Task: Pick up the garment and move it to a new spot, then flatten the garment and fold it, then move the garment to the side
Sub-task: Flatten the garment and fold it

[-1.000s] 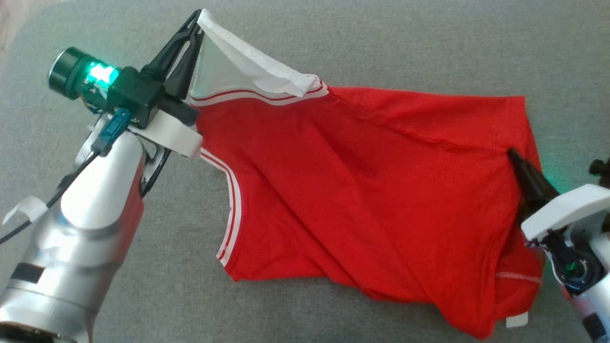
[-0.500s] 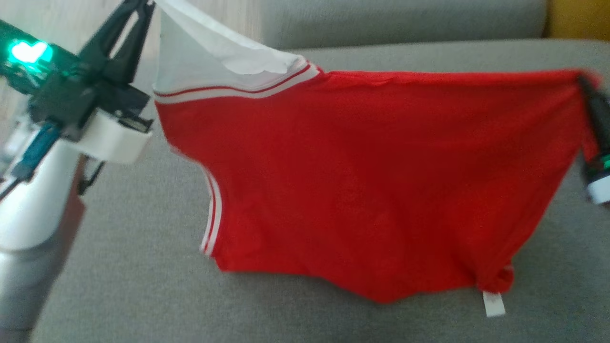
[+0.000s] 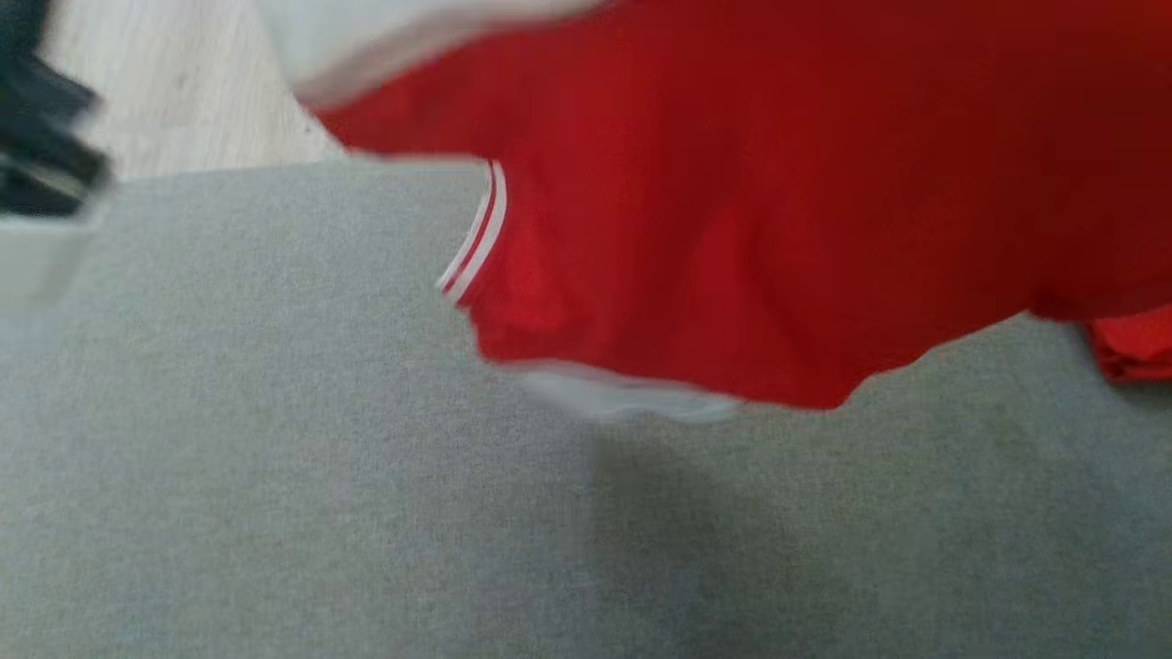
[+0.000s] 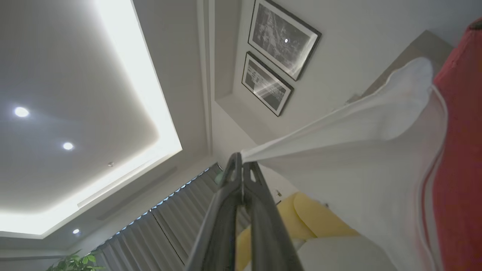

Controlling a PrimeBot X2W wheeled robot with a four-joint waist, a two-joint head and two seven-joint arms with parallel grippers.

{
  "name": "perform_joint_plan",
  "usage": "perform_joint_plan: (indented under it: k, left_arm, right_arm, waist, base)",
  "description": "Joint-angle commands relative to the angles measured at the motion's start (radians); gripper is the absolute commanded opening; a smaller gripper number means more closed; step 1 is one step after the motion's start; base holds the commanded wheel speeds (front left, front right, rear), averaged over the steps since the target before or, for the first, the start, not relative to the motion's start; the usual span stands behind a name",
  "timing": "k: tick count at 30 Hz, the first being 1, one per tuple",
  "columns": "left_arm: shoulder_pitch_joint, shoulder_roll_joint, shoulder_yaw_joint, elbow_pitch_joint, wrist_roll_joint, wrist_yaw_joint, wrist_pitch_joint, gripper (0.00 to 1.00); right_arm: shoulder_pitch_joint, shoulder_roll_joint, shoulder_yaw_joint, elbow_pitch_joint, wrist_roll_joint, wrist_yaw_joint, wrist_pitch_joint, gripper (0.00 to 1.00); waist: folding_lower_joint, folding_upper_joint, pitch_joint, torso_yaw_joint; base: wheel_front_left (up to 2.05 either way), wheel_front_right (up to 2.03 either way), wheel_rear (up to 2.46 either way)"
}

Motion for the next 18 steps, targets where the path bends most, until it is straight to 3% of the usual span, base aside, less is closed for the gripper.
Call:
perform_joint_plan:
  k: [1,4,8,9,12,18]
  left_arm:
    - [-0.106,0.061,0.080,-0.036,-0.018,-0.001,0.013,0.00]
    - [-0.199,0.065,0.079,-0.047,-0.052,-0.003,0.018,0.00]
    - [-0.313,0.053,-0.021,0.028,-0.095,-0.005,0.042,0.00]
    - [-0.369,0.055,-0.108,0.097,-0.103,-0.005,0.060,0.00]
    - [-0.466,0.039,-0.218,0.216,-0.112,-0.006,0.068,0.00]
    - [-0.677,-0.034,-0.311,0.487,-0.054,-0.003,-0.006,0.00]
  right_arm:
    - [-0.045,-0.061,-0.041,-0.035,-0.028,-0.001,0.009,0.00]
    - [-0.114,-0.065,-0.063,-0.037,-0.076,-0.001,0.038,0.00]
    - [-0.252,-0.020,0.044,-0.013,-0.145,-0.001,0.111,0.00]
    - [-0.339,0.022,0.113,0.034,-0.190,-0.001,0.147,0.00]
    - [-0.478,0.097,0.196,0.139,-0.240,-0.001,0.182,0.00]
    - [-0.747,0.170,0.302,0.392,-0.370,-0.001,0.127,0.00]
  waist:
    - [0.0002,-0.0001,0.013,0.000]
    - [0.0002,-0.0001,0.039,0.001]
    - [0.0002,-0.0001,0.092,0.007]
    - [0.0002,-0.0001,0.131,0.016]
    - [0.0002,-0.0001,0.207,0.036]
    - [0.0002,-0.0001,0.358,0.083]
  base:
    - [0.00,0.00,0.00]
    - [0.00,0.00,0.00]
    - [0.00,0.00,0.00]
    - [0.00,0.00,0.00]
    - [0.00,0.00,0.00]
    - [0.00,0.00,0.00]
